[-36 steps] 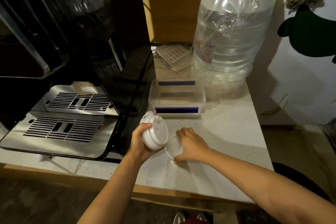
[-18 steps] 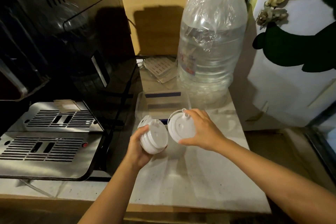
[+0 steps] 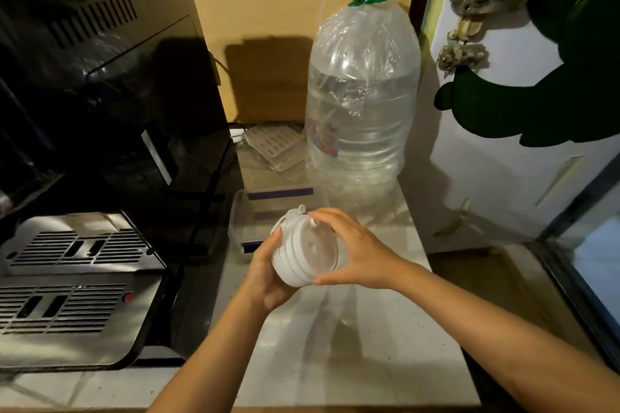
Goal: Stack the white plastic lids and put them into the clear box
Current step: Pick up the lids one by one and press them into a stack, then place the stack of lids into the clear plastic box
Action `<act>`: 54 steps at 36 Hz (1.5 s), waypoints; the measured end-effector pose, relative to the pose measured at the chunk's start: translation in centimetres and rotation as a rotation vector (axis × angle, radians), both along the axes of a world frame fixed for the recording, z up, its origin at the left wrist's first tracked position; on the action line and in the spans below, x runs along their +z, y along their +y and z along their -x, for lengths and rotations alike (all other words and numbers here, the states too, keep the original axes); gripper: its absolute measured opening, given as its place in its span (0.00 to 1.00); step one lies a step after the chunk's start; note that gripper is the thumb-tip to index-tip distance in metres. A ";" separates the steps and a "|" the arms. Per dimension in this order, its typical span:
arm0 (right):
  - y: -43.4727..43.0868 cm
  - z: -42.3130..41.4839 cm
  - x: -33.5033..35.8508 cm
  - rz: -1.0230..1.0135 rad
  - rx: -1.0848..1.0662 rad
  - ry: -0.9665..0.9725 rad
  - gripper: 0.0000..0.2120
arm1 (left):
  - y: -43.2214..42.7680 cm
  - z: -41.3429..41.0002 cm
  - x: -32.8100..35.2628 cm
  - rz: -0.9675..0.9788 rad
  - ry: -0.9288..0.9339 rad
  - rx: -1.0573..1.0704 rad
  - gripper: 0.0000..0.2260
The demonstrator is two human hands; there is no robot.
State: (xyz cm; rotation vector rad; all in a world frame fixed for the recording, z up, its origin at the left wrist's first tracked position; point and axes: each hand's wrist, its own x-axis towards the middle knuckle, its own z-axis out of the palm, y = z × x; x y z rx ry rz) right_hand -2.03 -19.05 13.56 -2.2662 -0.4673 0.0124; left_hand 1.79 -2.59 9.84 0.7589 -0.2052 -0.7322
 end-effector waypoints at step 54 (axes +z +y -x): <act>-1.1 -7.3 0.7 -0.250 -0.065 0.131 0.42 | -0.2 -6.8 2.4 0.095 0.023 -0.084 0.28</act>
